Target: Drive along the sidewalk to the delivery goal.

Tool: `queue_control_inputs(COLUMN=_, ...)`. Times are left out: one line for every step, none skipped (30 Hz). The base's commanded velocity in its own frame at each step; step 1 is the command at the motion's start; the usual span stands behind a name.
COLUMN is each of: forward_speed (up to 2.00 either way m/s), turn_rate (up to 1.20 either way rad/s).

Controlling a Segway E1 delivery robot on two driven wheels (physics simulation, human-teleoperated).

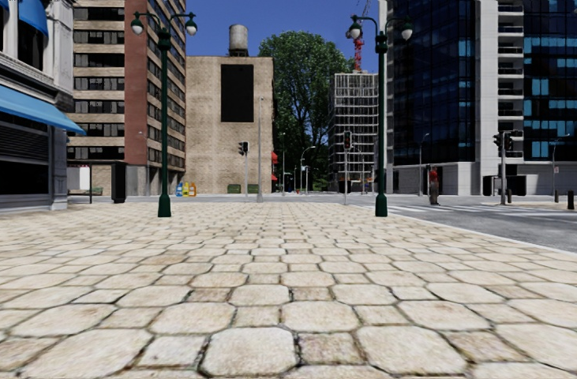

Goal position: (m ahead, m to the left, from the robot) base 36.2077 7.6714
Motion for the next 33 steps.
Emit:
queue_control_inputs(forward_speed=2.00, turn_rate=0.26)
queue_control_inputs(forward_speed=2.00, turn_rate=0.26)
queue_control_inputs(forward_speed=2.00, turn_rate=0.26)
queue_control_inputs(forward_speed=2.00, turn_rate=0.27)
queue_control_inputs(forward_speed=2.00, turn_rate=0.29)
queue_control_inputs(forward_speed=2.00, turn_rate=0.35)
queue_control_inputs(forward_speed=2.00, turn_rate=0.36)
queue_control_inputs(forward_speed=2.00, turn_rate=0.36)
queue_control_inputs(forward_speed=2.00, turn_rate=0.37)
queue_control_inputs(forward_speed=2.00, turn_rate=0.37)
queue_control_inputs(forward_speed=2.00, turn_rate=0.37)
queue_control_inputs(forward_speed=2.00, turn_rate=0.37)
queue_control_inputs(forward_speed=2.00, turn_rate=0.37)
queue_control_inputs(forward_speed=2.00, turn_rate=0.37)
queue_control_inputs(forward_speed=2.00, turn_rate=0.37)
queue_control_inputs(forward_speed=2.00, turn_rate=0.37)
queue_control_inputs(forward_speed=2.00, turn_rate=0.39)
queue_control_inputs(forward_speed=2.00, turn_rate=0.40)
queue_control_inputs(forward_speed=2.00, turn_rate=0.40)
queue_control_inputs(forward_speed=2.00, turn_rate=0.40)
queue_control_inputs(forward_speed=2.00, turn_rate=0.40)
queue_control_inputs(forward_speed=2.00, turn_rate=0.40)
queue_control_inputs(forward_speed=2.00, turn_rate=0.40)
queue_control_inputs(forward_speed=2.00, turn_rate=0.40)
queue_control_inputs(forward_speed=2.00, turn_rate=0.40)
queue_control_inputs(forward_speed=2.00, turn_rate=0.40)
queue_control_inputs(forward_speed=2.00, turn_rate=0.45)
queue_control_inputs(forward_speed=2.00, turn_rate=0.45)
queue_control_inputs(forward_speed=2.00, turn_rate=0.47)
queue_control_inputs(forward_speed=2.00, turn_rate=0.47)
queue_control_inputs(forward_speed=2.00, turn_rate=0.48)
queue_control_inputs(forward_speed=2.00, turn_rate=0.48)
queue_control_inputs(forward_speed=2.00, turn_rate=0.48)
